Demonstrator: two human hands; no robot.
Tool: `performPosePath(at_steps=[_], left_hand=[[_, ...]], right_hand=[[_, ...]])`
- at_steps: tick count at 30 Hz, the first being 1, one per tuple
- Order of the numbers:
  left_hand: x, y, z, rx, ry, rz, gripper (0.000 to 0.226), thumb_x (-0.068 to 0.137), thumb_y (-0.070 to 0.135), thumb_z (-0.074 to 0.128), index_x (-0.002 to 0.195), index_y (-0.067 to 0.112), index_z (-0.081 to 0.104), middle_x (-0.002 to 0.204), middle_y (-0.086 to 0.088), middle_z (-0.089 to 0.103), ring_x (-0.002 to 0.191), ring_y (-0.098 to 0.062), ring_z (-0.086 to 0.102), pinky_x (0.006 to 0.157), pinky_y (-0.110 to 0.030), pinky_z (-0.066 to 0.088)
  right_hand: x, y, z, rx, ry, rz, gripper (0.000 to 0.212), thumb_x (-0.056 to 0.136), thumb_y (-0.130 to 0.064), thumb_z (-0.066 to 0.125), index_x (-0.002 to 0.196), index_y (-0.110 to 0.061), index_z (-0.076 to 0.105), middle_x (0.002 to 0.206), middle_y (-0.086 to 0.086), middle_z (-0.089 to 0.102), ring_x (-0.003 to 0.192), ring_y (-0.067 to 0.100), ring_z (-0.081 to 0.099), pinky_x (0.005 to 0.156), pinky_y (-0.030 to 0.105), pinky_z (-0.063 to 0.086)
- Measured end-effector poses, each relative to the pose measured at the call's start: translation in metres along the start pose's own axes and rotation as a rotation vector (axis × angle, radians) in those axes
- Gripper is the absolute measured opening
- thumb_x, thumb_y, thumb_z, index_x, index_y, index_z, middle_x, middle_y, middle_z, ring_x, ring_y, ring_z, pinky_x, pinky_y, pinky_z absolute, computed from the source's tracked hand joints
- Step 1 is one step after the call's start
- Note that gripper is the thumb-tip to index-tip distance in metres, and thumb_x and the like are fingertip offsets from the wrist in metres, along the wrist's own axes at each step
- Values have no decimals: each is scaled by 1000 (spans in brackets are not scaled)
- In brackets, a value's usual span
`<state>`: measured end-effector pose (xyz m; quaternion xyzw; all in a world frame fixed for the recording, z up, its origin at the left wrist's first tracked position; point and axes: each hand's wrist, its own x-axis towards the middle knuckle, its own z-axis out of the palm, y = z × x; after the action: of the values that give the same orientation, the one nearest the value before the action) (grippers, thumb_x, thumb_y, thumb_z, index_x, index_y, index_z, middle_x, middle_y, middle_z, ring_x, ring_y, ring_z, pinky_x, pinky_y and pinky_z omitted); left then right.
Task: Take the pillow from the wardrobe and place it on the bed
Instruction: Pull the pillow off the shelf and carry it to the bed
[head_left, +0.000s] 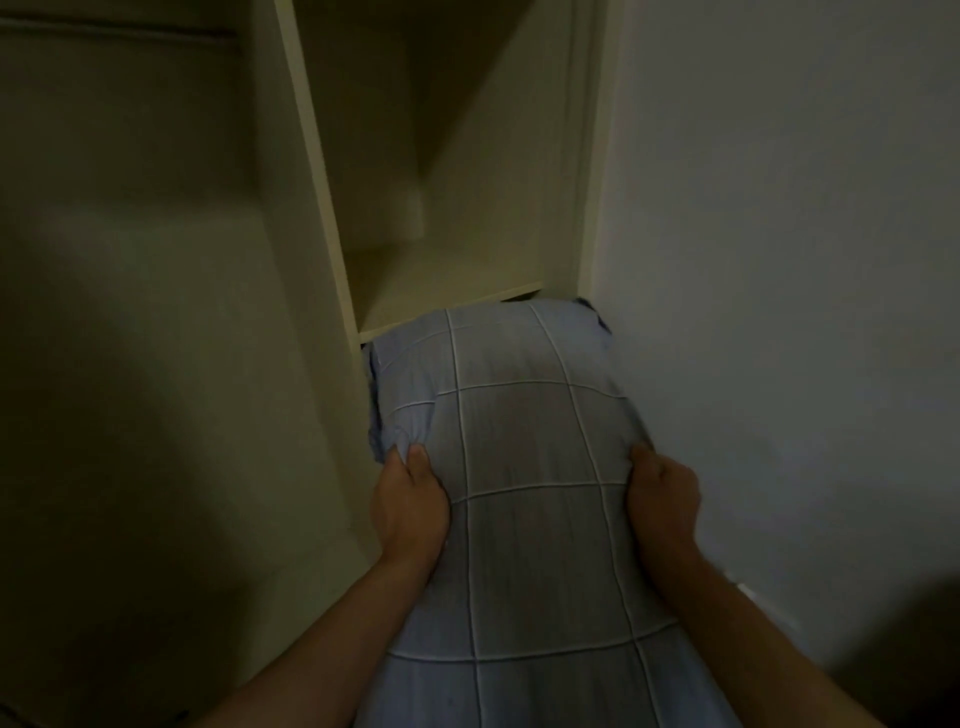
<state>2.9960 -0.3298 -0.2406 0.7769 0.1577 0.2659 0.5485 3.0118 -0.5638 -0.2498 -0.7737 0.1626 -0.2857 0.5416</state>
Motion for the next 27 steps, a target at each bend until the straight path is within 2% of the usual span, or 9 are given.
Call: performPosePath(at_steps=[2, 5, 10, 12, 15, 19, 22, 27], left_hand=[[-6, 11, -5, -1, 32, 23, 38, 104, 26, 38, 110, -4, 60, 109, -23, 66, 97, -25, 59, 82, -27, 36], [-11, 32, -21, -18, 39, 62, 36, 103, 25, 37, 99, -3, 60, 99, -23, 65, 94, -33, 62, 80, -34, 43], [-15, 62, -42, -95, 45, 157, 36, 104, 25, 36, 116, 2, 61, 117, -20, 65, 107, -32, 60, 98, -45, 45], [-15, 74, -49, -126, 38, 202, 35, 104, 27, 36, 107, 5, 62, 106, -18, 67, 98, -31, 62, 93, -46, 48], [-13, 94, -62, -175, 37, 271, 32, 104, 27, 36, 99, 9, 62, 94, -11, 68, 90, -30, 63, 85, -39, 50], [3, 124, -85, -221, 84, 339, 37, 104, 29, 36, 119, 7, 63, 107, -12, 69, 98, -27, 63, 89, -38, 50], [18, 140, -107, -241, 128, 389, 39, 104, 32, 36, 122, 9, 61, 109, -11, 69, 98, -26, 64, 89, -39, 51], [46, 165, -146, -224, 183, 486, 45, 103, 40, 33, 129, 14, 58, 115, -9, 68, 102, -25, 63, 91, -46, 51]], right_hand=[[-3, -12, -12, 0, 19, -31, 49, 97, -20, 50, 52, -20, 31, 47, -2, 31, 48, 14, 33, 48, 30, 26], [-13, -40, -29, 9, 52, -82, 46, 94, -26, 47, 51, -20, 30, 48, -1, 31, 48, 15, 33, 49, 32, 26], [-19, -71, -46, 72, 114, -136, 48, 96, -22, 50, 53, -23, 29, 49, -4, 28, 47, 13, 30, 48, 31, 23], [-22, -81, -52, 141, 126, -131, 48, 96, -22, 52, 54, -23, 30, 50, -4, 28, 47, 13, 30, 49, 31, 23], [-27, -96, -54, 235, 119, -121, 47, 96, -25, 51, 55, -23, 30, 50, -5, 28, 42, 5, 28, 50, 29, 23], [-26, -132, -44, 339, 125, -156, 47, 97, -28, 51, 55, -24, 29, 48, -11, 27, 40, 3, 26, 44, 25, 23], [-28, -162, -30, 413, 118, -191, 47, 96, -29, 53, 55, -24, 30, 42, -13, 25, 40, 2, 25, 39, 19, 21], [-32, -202, -1, 544, 90, -221, 49, 96, -31, 53, 53, -26, 31, 52, -7, 30, 49, 11, 31, 51, 28, 27]])
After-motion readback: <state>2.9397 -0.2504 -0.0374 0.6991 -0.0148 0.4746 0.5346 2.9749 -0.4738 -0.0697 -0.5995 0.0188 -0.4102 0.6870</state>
